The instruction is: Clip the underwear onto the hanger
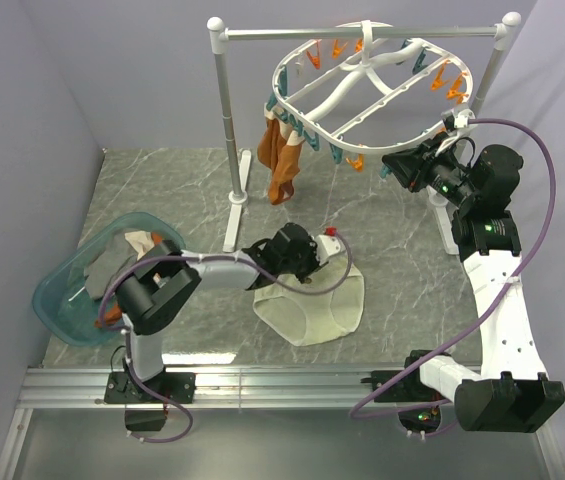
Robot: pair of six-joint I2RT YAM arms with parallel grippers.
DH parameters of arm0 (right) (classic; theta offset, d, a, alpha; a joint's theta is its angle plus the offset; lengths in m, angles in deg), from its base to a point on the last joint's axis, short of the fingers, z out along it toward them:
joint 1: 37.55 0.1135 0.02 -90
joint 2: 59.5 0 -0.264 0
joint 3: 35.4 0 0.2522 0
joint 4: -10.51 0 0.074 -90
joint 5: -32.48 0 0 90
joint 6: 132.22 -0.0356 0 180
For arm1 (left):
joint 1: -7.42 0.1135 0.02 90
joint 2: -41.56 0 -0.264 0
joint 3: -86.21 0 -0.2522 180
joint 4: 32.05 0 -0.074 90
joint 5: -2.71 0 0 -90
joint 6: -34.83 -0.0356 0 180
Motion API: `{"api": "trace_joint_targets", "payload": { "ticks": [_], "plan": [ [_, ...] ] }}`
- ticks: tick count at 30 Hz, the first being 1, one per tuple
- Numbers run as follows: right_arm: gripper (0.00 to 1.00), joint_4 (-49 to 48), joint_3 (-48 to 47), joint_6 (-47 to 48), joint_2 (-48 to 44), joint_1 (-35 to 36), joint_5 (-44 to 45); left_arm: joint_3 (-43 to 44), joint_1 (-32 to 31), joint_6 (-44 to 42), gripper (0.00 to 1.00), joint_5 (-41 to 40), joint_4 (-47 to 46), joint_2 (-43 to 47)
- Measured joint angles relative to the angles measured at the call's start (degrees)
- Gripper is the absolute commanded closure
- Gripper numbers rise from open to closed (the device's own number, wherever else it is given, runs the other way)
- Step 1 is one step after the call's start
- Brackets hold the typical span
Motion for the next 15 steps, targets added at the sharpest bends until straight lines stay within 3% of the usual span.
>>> {"api": "trace_joint_targets", "payload": {
  "ticks": [7,15],
  "plan": [
    [1.00,0.15,0.00,0.26,0.00,0.00,0.00,-7.65,-4.46,-10.12,1.00,-3.39,-11.89,4.94],
    [1.00,0.72,0.00,0.87,0.00,0.00,0.02,-14.25,-12.48,-19.74,1.00,-5.81,-17.86,4.92]
  ]
}}
